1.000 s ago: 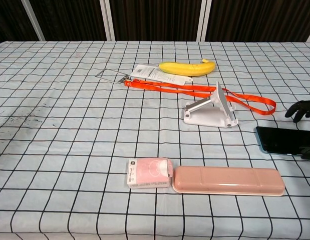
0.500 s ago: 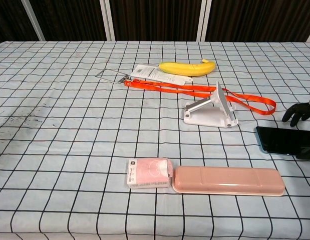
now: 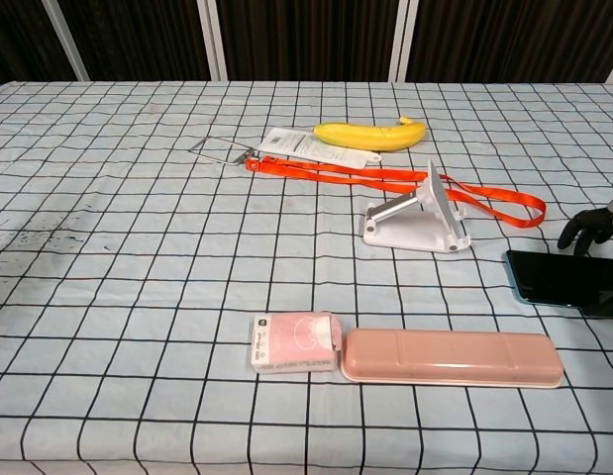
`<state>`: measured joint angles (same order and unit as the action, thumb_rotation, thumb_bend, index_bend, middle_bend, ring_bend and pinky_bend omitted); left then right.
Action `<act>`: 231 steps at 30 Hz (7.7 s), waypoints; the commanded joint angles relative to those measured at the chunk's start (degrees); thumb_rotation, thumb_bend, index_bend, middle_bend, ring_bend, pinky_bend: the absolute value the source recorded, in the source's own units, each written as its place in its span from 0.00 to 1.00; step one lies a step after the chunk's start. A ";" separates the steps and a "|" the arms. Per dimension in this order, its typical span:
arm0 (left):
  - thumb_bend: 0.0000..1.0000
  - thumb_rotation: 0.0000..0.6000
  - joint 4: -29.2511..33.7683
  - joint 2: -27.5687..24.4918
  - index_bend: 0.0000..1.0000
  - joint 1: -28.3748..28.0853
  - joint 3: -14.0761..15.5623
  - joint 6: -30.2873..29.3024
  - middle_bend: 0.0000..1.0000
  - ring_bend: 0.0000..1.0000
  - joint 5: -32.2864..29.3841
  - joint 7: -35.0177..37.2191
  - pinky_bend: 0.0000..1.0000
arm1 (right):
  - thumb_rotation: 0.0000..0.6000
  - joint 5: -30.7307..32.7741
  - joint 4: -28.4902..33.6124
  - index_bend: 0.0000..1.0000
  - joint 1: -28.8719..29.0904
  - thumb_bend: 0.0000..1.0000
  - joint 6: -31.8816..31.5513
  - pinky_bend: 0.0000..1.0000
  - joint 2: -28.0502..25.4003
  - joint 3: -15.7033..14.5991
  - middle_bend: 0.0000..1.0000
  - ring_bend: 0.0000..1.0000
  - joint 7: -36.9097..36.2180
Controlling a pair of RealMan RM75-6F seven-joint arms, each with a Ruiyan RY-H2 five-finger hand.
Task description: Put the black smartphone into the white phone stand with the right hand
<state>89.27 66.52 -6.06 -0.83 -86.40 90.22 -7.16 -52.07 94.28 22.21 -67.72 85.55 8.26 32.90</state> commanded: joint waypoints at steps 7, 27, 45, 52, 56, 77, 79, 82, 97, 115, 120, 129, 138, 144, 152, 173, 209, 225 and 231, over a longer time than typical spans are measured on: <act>0.00 1.00 0.04 -0.02 0.00 -0.01 0.00 0.08 0.00 0.00 -0.09 -0.01 0.00 | 1.00 0.40 -0.81 0.33 0.27 0.21 0.19 0.14 0.28 -0.48 0.34 0.24 -0.35; 0.00 1.00 0.24 -0.08 0.00 -0.03 -0.08 0.23 0.00 0.00 -0.40 0.08 0.00 | 1.00 1.43 -2.07 0.47 1.16 0.24 0.37 0.14 0.78 -0.83 0.50 0.37 -0.39; 0.00 1.00 0.39 -0.19 0.00 0.02 -0.09 0.20 0.00 0.00 -0.49 0.44 0.00 | 1.00 -2.78 -1.51 0.56 0.41 0.30 -0.07 0.33 -0.38 -1.44 0.59 0.48 -5.42; 0.00 1.00 0.41 -0.18 0.00 0.01 -0.11 0.17 0.00 0.00 -0.46 0.36 0.00 | 1.00 -6.63 1.49 0.56 -0.28 0.30 -0.85 0.33 -2.26 0.03 0.59 0.48 -11.84; 0.00 1.00 0.44 -0.17 0.00 0.04 -0.14 0.15 0.00 0.00 -0.54 0.41 0.00 | 1.00 -8.30 3.83 0.56 -0.74 0.30 -1.64 0.33 -3.23 1.98 0.59 0.47 -17.02; 0.00 1.00 0.32 0.07 0.00 0.01 -0.30 0.22 0.00 0.00 -0.84 0.30 0.00 | 1.00 -16.60 2.27 0.56 -0.31 0.30 5.97 0.32 -1.23 10.61 0.56 0.41 -60.41; 0.00 1.00 0.28 0.12 0.00 0.02 -0.35 0.14 0.00 0.00 -0.87 0.32 0.00 | 1.00 -17.59 0.87 0.56 0.07 0.30 6.08 0.32 -0.51 10.74 0.56 0.41 -62.39; 0.00 1.00 0.23 0.21 0.00 0.02 -0.42 0.15 0.00 0.00 -0.99 0.33 0.00 | 1.00 -18.60 -1.08 0.56 0.68 0.30 6.34 0.32 0.65 10.90 0.54 0.39 -65.19; 0.00 1.00 0.13 0.66 0.00 0.01 -0.81 0.30 0.00 0.00 -1.87 -0.55 0.00 | 1.00 -22.16 -10.35 0.48 3.57 0.30 4.91 0.32 7.11 11.40 0.47 0.32 -73.19; 0.00 1.00 0.14 0.72 0.00 -0.27 -1.00 0.99 0.00 0.00 -2.51 -0.76 0.00 | 1.00 -22.73 -17.17 0.47 5.34 0.32 5.41 0.33 11.28 10.09 0.46 0.32 -77.01; 0.00 1.00 -0.01 0.76 0.00 -0.30 -1.00 0.96 0.00 0.00 -2.44 -0.66 0.00 | 1.00 -22.41 -18.23 0.47 5.43 0.32 5.71 0.33 12.16 9.62 0.46 0.32 -77.52; 0.00 1.00 -0.04 0.68 0.00 -0.33 -0.99 0.94 0.00 0.00 -2.39 -0.34 0.00 | 1.00 -22.38 -20.05 0.47 5.80 0.32 5.57 0.33 13.45 9.28 0.46 0.32 -77.53; 0.00 1.00 -0.05 0.63 0.00 -0.42 -0.92 1.09 0.00 0.00 -2.30 -0.16 0.00 | 1.00 -21.90 -21.93 0.47 5.65 0.33 5.57 0.33 14.39 9.01 0.46 0.32 -78.01; 0.00 1.00 -0.09 0.62 0.00 -0.41 -0.93 1.02 0.00 0.00 -2.27 -0.10 0.00 | 1.00 -21.89 -22.85 0.47 5.67 0.33 5.50 0.33 15.17 8.82 0.46 0.32 -78.23; 0.00 1.00 -0.05 0.58 0.00 -0.43 -0.93 1.08 0.00 0.00 -2.34 0.06 0.00 | 1.00 -22.02 -23.63 0.46 5.53 0.33 4.99 0.33 15.67 8.73 0.46 0.32 -78.21; 0.00 1.00 0.10 0.49 0.00 -0.41 -0.98 1.10 0.00 0.00 -2.56 0.36 0.00 | 1.00 -22.26 -24.28 0.41 5.32 0.29 4.35 0.28 16.55 8.18 0.42 0.27 -76.62; 0.00 1.00 0.32 0.10 0.00 -0.18 -0.90 0.27 0.00 0.00 -1.88 1.12 0.00 | 1.00 -24.17 -18.67 0.01 2.14 0.05 0.42 0.15 12.43 5.25 0.04 0.03 -67.47; 0.00 1.00 0.21 -0.33 0.00 0.16 -0.64 -0.34 0.00 0.00 -1.32 1.26 0.00 | 1.00 -28.76 -5.55 0.00 -4.58 0.07 -6.72 0.14 -9.31 0.64 0.00 0.00 -45.42; 0.00 1.00 0.38 -0.41 0.00 0.23 -0.42 -0.07 0.00 0.00 -1.42 -1.17 0.00 | 1.00 -26.67 -1.43 0.00 -10.57 0.06 -10.79 0.14 -17.53 -3.98 0.00 0.00 -27.80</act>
<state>89.62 66.08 -5.86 -1.31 -86.48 88.79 -7.68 -79.71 89.31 16.09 -75.31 73.82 7.80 -3.96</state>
